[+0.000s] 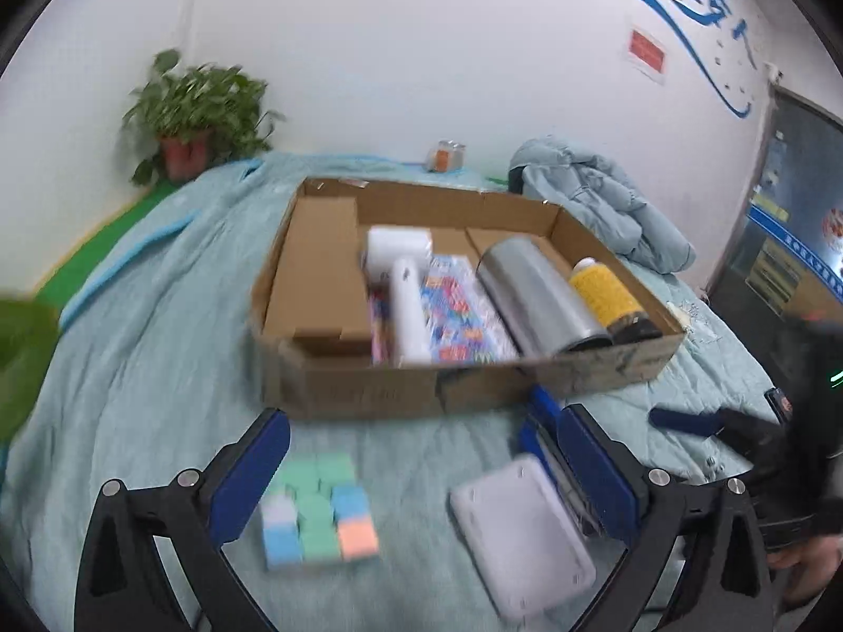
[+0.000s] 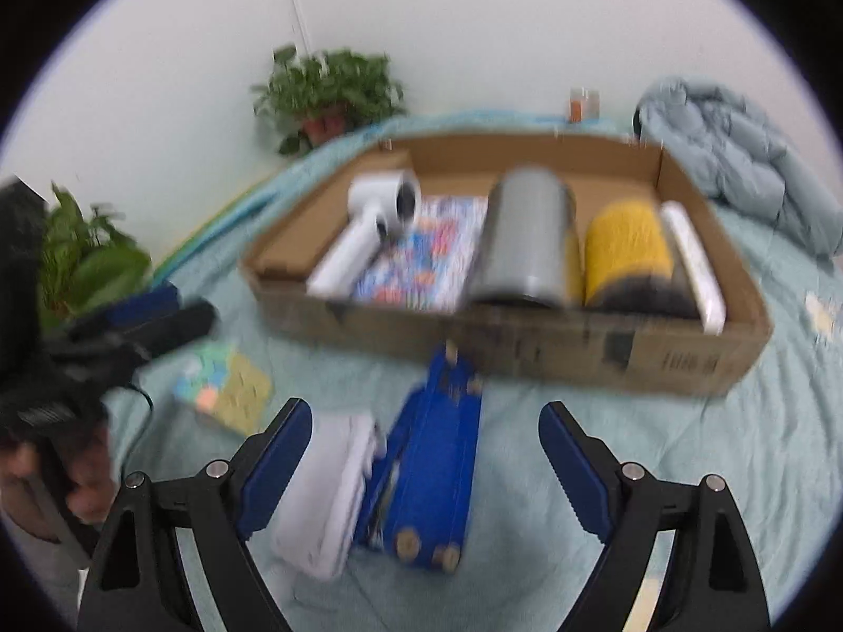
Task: Organize rigid objects
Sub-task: 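Withdraw both grippers from the box toward the blue stapler, then grasp the blue stapler with the left gripper while the right gripper grips its top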
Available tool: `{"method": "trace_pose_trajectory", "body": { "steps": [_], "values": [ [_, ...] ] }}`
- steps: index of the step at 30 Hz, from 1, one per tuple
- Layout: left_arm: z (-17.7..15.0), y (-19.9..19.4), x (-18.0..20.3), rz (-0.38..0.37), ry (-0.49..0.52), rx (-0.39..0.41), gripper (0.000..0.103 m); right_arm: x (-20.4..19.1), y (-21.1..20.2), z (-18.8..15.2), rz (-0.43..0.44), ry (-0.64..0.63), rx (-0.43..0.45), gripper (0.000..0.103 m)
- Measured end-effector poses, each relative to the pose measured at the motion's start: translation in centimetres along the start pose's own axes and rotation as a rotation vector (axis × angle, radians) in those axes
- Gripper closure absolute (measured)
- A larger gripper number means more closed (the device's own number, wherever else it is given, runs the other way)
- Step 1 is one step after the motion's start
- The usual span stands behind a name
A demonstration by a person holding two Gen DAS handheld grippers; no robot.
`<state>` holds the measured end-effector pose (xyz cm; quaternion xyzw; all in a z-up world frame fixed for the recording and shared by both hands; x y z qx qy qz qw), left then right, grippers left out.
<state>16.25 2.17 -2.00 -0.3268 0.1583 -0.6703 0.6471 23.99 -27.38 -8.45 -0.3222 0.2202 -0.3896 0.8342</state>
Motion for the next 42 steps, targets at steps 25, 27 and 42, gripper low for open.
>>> {"method": "trace_pose_trajectory", "body": {
  "steps": [25, 27, 42],
  "values": [
    [-5.5, 2.5, 6.2, -0.168, -0.051, -0.175, 0.001, 5.4, 0.0, -6.7, 0.116, 0.231, -0.109, 0.079],
    [-5.5, 2.8, 7.1, -0.192, -0.046, -0.184, 0.001, 6.7, -0.5, -7.3, 0.179, 0.316, -0.118, 0.079],
    [-5.8, 4.9, 8.5, -0.276, -0.083, -0.250, 0.001, 1.1, -2.6, -9.6, 0.026, -0.049, -0.075, 0.028]
  ]
}}
Point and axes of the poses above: each gripper's, at about its wrist camera, not at the fingertips, and y roughly the way its jaws point, x to its right, z to its top, the point moved 4 cm from there along y, roughly the way its jaws point, and after that the axes turned 5 degrees about -y, right-handed, at the moved point
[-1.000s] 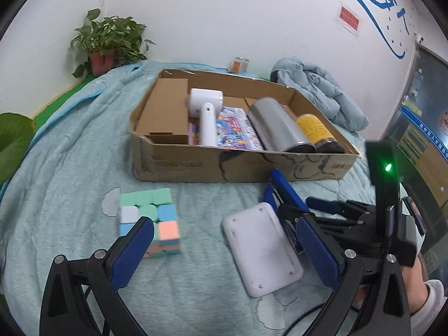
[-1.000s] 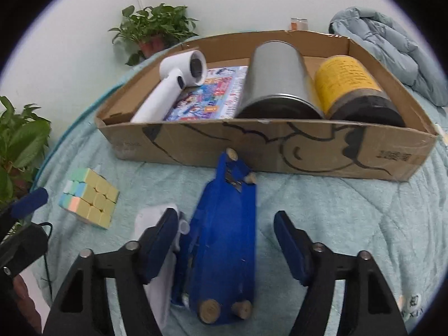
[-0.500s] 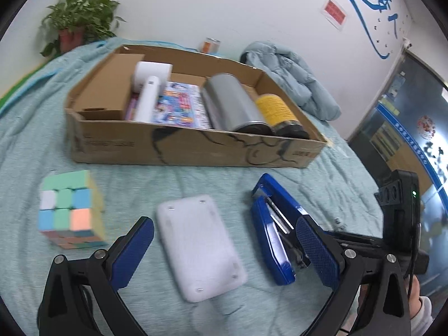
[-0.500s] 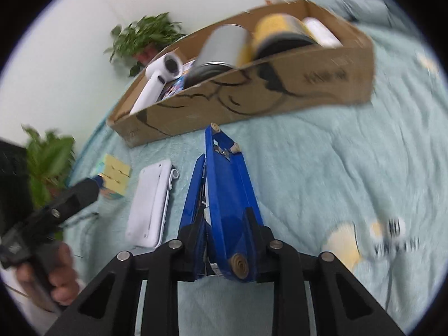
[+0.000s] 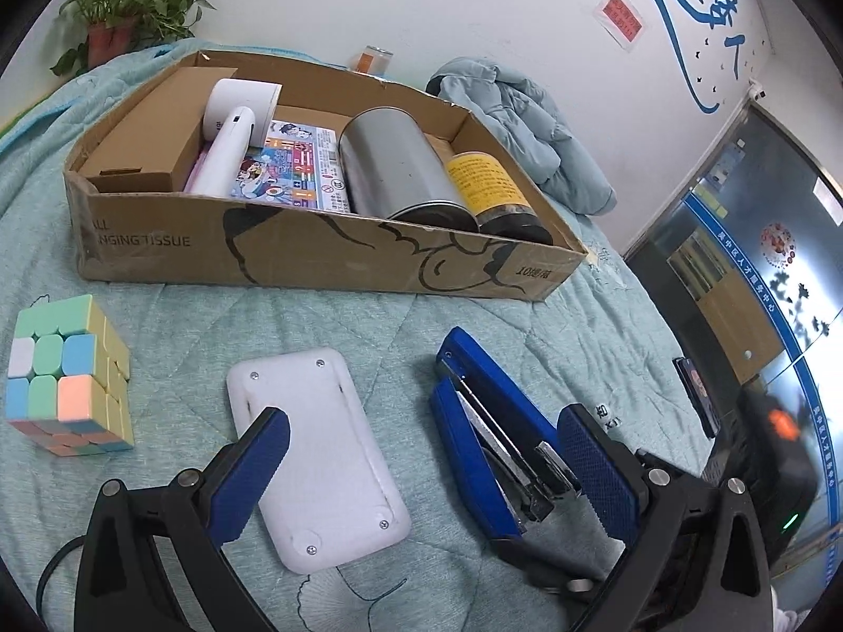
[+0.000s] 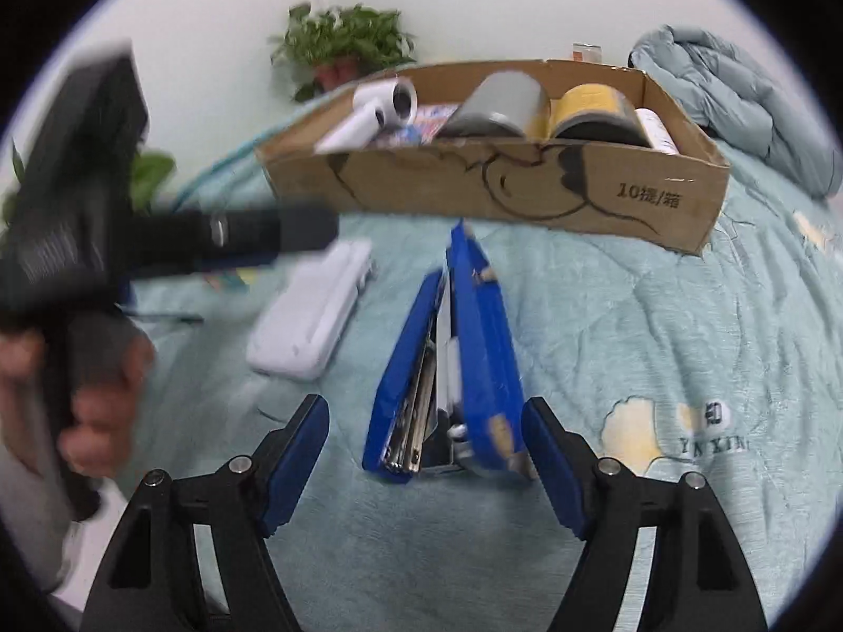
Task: Organize rigid objects
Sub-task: 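Grasp the blue stapler with the left gripper while the right gripper grips its top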
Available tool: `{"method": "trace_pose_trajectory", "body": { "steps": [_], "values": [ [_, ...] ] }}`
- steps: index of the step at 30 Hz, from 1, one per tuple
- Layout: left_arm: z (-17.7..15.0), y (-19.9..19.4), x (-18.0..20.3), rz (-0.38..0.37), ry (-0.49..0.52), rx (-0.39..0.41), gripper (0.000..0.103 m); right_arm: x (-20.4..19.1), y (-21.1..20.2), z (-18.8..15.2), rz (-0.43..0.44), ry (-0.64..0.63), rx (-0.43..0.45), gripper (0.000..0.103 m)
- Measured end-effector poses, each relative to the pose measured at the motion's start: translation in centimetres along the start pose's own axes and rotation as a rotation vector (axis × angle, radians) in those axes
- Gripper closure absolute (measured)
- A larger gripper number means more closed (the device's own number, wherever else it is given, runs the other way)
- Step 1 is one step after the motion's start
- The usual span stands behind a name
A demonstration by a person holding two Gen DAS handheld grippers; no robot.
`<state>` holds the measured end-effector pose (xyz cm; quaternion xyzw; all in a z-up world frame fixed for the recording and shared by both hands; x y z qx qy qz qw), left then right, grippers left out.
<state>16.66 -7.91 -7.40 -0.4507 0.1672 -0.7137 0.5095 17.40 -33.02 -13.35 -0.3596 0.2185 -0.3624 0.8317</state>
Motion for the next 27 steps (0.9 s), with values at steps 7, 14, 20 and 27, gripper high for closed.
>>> {"method": "trace_pose_trajectory", "body": {
  "steps": [7, 14, 20, 27],
  "values": [
    [-0.2, -0.3, -0.2, 0.007, 0.006, -0.002, 0.001, 0.6, 1.2, -0.1, -0.016, 0.054, 0.016, 0.053],
    [0.4, 0.5, 1.0, -0.026, 0.012, -0.011, 0.001, 7.5, 0.8, -1.3, 0.451, 0.602, 0.062, 0.048],
    [0.6, 2.1, 2.8, -0.074, 0.039, -0.051, 0.001, 7.1, -3.5, -1.2, 0.108, 0.343, 0.162, 0.008],
    [0.0, 4.9, 5.0, -0.148, 0.021, -0.158, 0.001, 3.9, -1.3, -1.7, -0.141, 0.078, 0.105, 0.010]
  ]
}}
Point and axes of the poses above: each gripper's, at about its wrist camera, not at the fingertips, and y roughly the way its jaws point, x to its right, z to its top, the point moved 4 cm from there along y, roughly the way its jaws point, and after that the axes turned 5 degrees about -y, right-handed, at the moved point
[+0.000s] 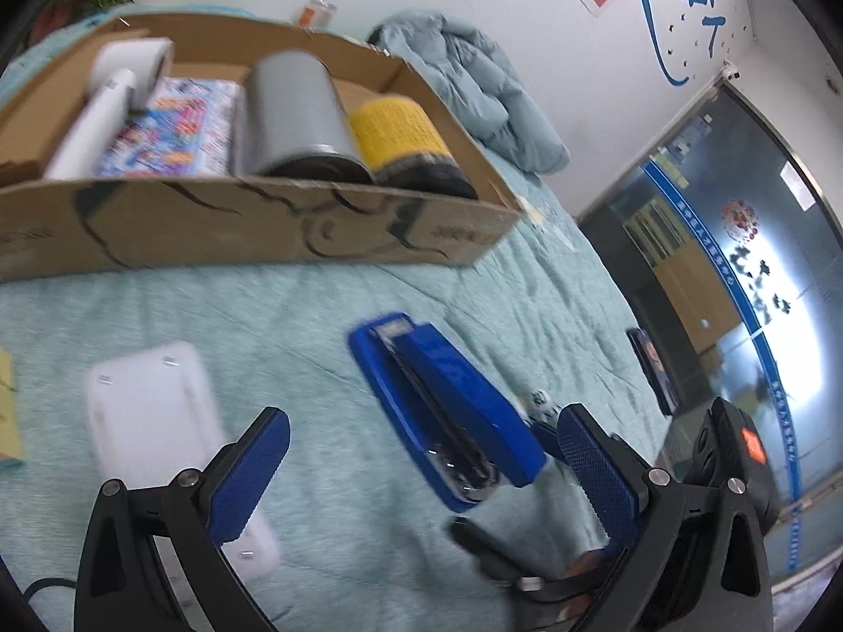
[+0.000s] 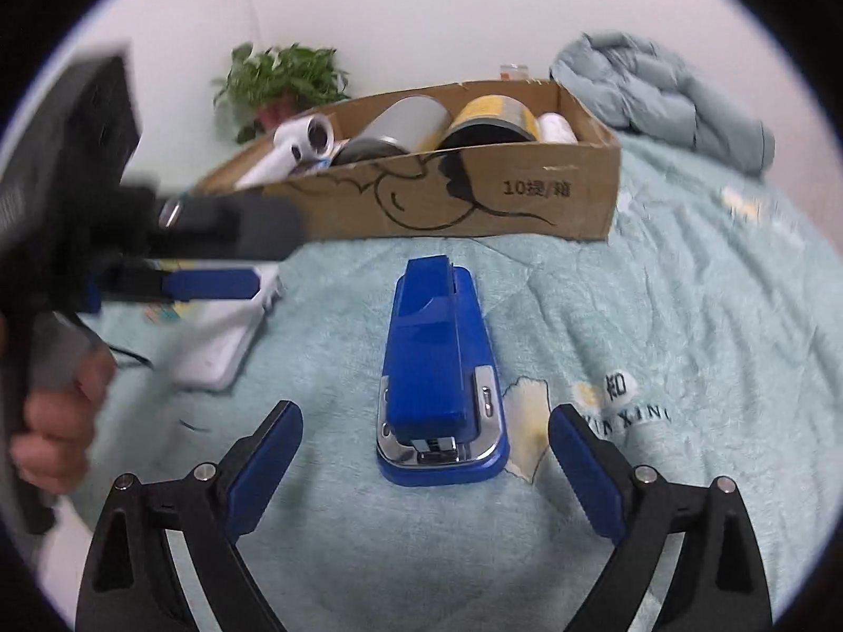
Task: Organize rigid objects
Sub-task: 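Grasp the blue stapler with the left gripper while the right gripper grips its top, then lift the stapler with both grippers and carry it over the box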
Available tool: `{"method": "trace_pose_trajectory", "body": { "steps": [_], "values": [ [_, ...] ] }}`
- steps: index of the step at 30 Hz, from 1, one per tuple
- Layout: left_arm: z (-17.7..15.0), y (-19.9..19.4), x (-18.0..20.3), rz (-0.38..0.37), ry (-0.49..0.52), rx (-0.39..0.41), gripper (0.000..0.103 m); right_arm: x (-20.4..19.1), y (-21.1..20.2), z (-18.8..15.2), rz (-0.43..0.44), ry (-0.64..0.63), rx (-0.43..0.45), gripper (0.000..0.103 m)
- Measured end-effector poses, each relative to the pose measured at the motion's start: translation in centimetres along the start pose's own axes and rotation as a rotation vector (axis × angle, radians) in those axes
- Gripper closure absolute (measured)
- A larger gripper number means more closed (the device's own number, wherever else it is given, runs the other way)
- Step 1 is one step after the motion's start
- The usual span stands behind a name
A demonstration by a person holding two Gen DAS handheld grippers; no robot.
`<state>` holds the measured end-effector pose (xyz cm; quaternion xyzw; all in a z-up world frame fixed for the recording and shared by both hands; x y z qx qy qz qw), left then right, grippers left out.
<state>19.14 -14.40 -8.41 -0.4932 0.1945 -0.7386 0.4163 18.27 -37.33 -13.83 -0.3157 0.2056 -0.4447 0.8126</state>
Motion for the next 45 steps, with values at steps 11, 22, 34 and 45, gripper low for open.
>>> {"method": "trace_pose_trajectory", "body": {
  "steps": [11, 22, 34, 45],
  "values": [
    [-0.9, 3.2, 0.3, -0.044, -0.046, -0.100, 0.002, 1.9, 0.8, -0.7, 0.024, 0.195, -0.010, 0.060],
    [-0.8, 4.7, 1.2, -0.035, -0.021, -0.129, 0.004, 2.7, 0.5, -0.7, 0.201, 0.392, -0.023, 0.061],
    [-1.3, 6.6, 1.6, -0.138, -0.092, -0.187, 0.045, 2.9, 0.6, -0.2, 0.277, 0.441, -0.033, 0.064],
    [0.2, 1.1, 0.8, -0.153, -0.093, -0.085, 0.046, -0.1, -0.8, 2.7, 0.241, 0.263, 0.021, 0.077]
  ]
}}
Point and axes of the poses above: each gripper's, at about its wrist camera, not at the fingertips, and y roughly the way its jaws point, x to its right, z to its top, the point moved 4 cm from there along y, roughly the way its jaws point, and after that the axes turned 5 degrees about -y, right-handed, at the moved point
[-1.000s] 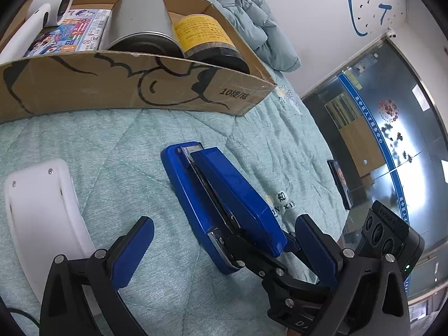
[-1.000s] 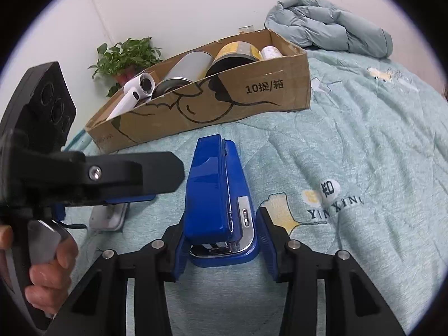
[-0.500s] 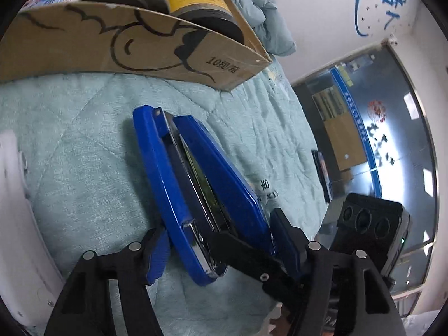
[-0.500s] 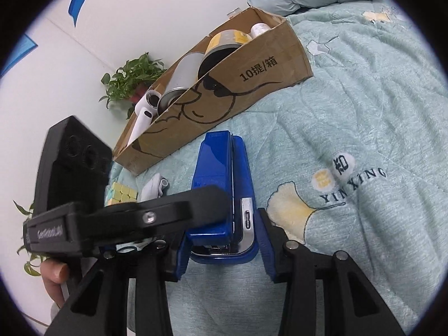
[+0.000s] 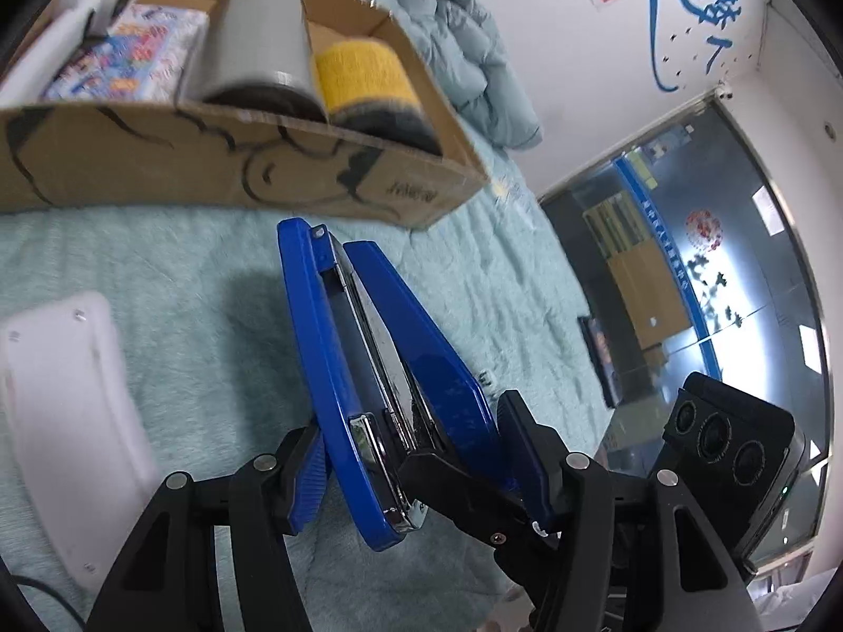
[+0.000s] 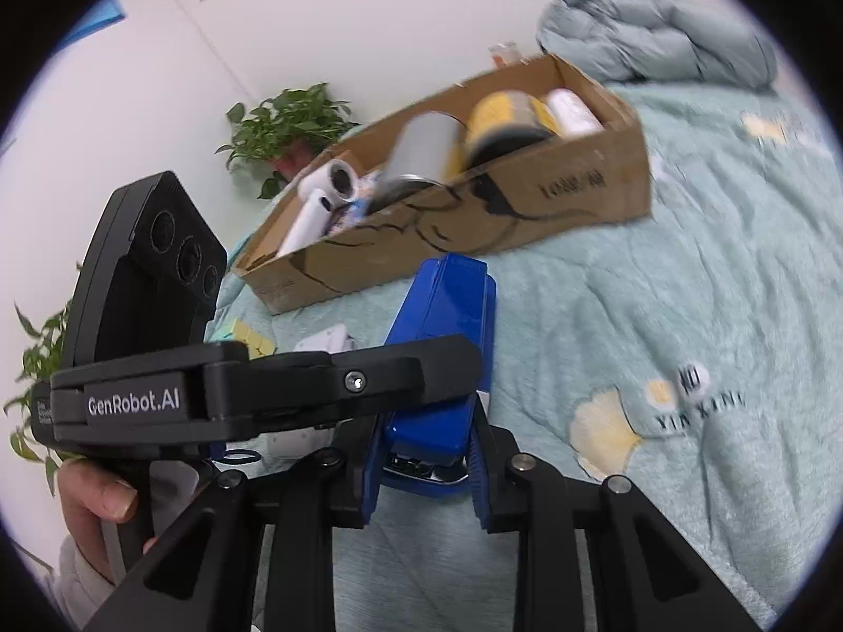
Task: Organize rigid objects
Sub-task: 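Lift the stapler with both grippers and carry it over the box, then lower the stapler beside the hair dryer and open both grippers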
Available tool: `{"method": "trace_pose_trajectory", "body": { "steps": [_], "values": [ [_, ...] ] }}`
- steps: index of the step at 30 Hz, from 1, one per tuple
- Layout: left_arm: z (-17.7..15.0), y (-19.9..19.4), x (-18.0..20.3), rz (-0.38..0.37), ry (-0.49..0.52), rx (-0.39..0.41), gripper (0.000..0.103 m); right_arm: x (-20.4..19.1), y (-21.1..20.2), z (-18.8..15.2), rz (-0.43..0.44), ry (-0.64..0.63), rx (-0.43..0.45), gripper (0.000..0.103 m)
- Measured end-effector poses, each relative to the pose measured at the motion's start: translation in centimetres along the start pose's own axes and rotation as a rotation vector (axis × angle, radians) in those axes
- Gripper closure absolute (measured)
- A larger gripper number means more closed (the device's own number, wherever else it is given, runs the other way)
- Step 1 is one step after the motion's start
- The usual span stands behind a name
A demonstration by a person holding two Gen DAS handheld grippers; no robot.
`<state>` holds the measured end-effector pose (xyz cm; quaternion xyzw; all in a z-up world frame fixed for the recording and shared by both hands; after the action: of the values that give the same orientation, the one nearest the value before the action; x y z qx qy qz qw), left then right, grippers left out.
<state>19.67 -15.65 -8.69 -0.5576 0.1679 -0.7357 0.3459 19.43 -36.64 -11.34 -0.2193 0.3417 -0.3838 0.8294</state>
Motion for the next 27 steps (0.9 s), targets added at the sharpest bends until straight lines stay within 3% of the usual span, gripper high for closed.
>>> {"method": "trace_pose_trajectory", "body": {
  "steps": [9, 13, 18, 27],
  "values": [
    [4.2, -8.5, 0.8, -0.009, 0.063, 0.165, 0.046, -5.2, -0.5, 5.3, 0.020, -0.158, 0.091, 0.077],
    [7.2, -11.8, -0.3, 0.018, 0.072, 0.194, 0.046, -7.0, 0.8, 8.1, 0.035, -0.202, 0.117, 0.077],
    [11.2, -13.5, -2.7, 0.039, 0.054, 0.187, 0.046, -7.8, 3.7, 10.7, 0.062, -0.188, 0.102, 0.077],
    [16.9, -10.2, -8.7, -0.012, -0.043, 0.104, 0.046, -7.1, 9.9, 13.6, -0.006, -0.146, -0.012, 0.077]
  ]
}}
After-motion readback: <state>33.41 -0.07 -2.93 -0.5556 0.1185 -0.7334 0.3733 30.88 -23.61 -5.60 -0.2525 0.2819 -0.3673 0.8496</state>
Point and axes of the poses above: each gripper's, at about its wrist camera, not at the fingertips, and y roughly the way its jaws point, x to its right, z to its top, the point moved 4 cm from there along y, roughly the way its jaws point, and after that the axes turned 5 degrees about -y, right-handed, at the moved point
